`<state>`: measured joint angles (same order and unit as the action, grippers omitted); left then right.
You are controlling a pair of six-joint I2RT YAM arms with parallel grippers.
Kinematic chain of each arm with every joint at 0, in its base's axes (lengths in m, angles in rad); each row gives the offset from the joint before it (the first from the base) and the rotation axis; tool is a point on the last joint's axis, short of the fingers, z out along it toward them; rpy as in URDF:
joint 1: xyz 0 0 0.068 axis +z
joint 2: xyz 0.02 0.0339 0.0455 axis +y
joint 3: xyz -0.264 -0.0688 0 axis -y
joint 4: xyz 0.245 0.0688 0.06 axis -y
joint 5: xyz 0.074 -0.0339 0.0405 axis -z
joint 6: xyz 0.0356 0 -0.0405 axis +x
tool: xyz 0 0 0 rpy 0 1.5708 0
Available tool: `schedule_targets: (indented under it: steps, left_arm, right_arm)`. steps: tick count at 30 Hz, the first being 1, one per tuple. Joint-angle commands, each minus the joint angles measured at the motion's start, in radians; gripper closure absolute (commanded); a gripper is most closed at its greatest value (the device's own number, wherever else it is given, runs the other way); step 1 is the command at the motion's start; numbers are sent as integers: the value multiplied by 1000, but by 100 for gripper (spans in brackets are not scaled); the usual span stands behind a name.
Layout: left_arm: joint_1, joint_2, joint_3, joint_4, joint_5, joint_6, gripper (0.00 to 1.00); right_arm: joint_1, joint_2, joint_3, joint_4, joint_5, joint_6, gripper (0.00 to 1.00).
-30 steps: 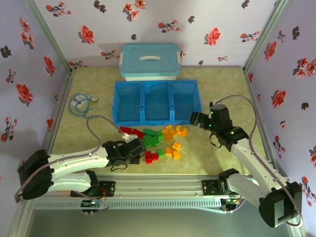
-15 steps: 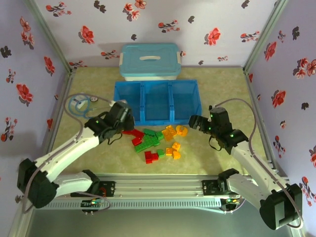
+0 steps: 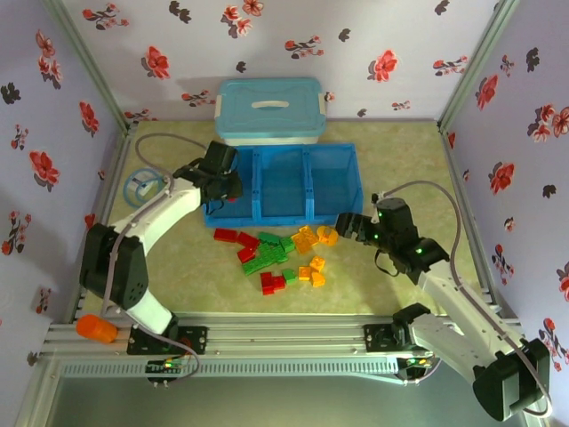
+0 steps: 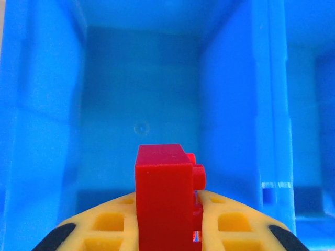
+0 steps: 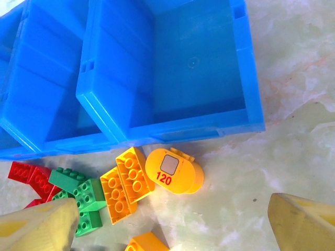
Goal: Sort the legos into containers by color
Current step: Place the lego in the container.
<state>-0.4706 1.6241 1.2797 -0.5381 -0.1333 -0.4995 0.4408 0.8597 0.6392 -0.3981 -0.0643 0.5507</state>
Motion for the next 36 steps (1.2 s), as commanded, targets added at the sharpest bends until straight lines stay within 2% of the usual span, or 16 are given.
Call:
schedule_targets:
  steps: [1,2,3,5,9,15,19,28,36]
  left_arm:
    - [26,50,110,-43,31,55,43]
    - [27,61,136,-65,29,62,34]
    - [26,68,160,-85,29,67,29]
    - [24,43,164,-96,30,61,27]
    - [-2,-77,78,-55,28,37,27]
    - [-52,-334,-194,93,24,-33,27]
    - [-77,-470,-325,129,18,-64,27]
    - [-109,-626,-502,117,7,-128,27]
    - [-123,-704,-595,98,-8,-168,27]
  right_arm:
    - [19,-1,0,-34,-8,-10,8]
    - [23,1,5,-41,-6,-11,8]
    - [29,4,11,-47,-1,-14,8]
    - [40,9,20,-61,5,-19,9]
    - [72,26,43,-99,29,-28,11]
    - [145,76,73,-154,67,-50,12]
    - [198,137,88,-174,85,-55,13]
    - [344,327,113,-123,138,-16,16]
    - [400,488,173,-88,169,8,20]
